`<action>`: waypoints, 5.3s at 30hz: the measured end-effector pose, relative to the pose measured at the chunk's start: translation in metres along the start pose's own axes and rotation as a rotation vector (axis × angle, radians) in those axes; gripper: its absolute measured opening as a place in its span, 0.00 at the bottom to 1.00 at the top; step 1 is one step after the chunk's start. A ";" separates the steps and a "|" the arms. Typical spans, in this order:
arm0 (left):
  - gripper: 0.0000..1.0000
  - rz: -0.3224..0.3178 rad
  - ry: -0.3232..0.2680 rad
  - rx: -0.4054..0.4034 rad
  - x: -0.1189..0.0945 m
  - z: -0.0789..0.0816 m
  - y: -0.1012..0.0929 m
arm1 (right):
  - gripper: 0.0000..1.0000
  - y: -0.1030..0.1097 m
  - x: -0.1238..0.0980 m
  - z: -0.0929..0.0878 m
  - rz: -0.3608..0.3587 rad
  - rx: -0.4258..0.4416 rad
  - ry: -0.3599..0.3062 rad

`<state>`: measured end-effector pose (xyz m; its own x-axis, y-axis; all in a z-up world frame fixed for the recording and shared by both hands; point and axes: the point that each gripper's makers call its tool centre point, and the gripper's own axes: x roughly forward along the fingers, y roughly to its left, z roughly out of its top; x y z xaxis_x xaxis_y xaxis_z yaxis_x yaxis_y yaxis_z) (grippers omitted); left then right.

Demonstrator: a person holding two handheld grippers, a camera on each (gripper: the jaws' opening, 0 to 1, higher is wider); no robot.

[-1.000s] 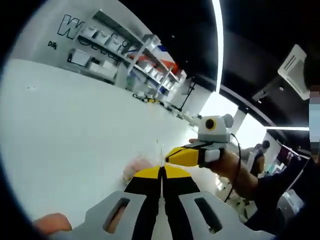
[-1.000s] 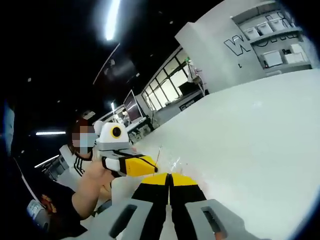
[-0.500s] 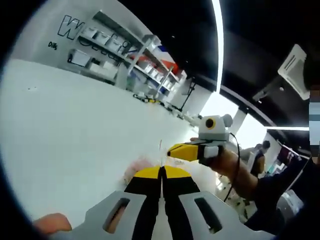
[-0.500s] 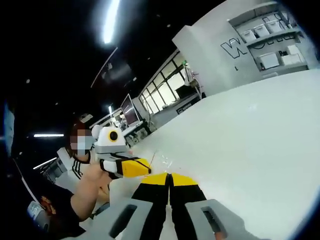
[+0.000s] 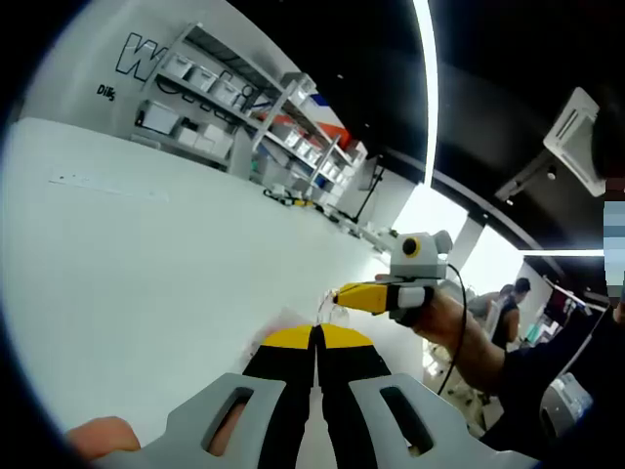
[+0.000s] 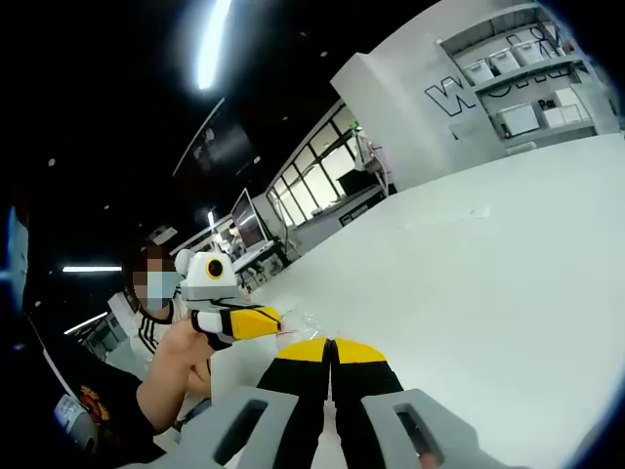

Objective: Open the resealable bag by pulling the two sides of the seal apart until the entire bag opening is separated and visibly accessible.

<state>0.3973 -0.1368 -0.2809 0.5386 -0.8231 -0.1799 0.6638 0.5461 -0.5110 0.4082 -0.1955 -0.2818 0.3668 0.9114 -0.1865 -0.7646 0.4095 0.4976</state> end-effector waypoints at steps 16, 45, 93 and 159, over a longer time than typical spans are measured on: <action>0.01 -0.029 -0.015 -0.011 0.003 0.000 -0.005 | 0.00 0.005 0.002 -0.001 0.007 -0.009 0.003; 0.71 -0.057 -0.066 0.241 -0.004 -0.002 -0.018 | 0.00 0.008 0.003 0.001 0.012 -0.014 0.010; 0.96 0.012 -0.160 0.367 -0.029 0.006 -0.001 | 0.00 0.004 0.031 0.052 0.045 0.040 -0.048; 0.95 0.028 -0.167 0.348 -0.037 0.005 0.014 | 0.00 -0.113 0.103 0.127 -0.140 0.083 -0.103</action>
<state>0.3893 -0.0973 -0.2771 0.6173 -0.7859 -0.0357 0.7685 0.6120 -0.1866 0.5996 -0.1527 -0.2499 0.5225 0.8349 -0.1730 -0.6576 0.5237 0.5415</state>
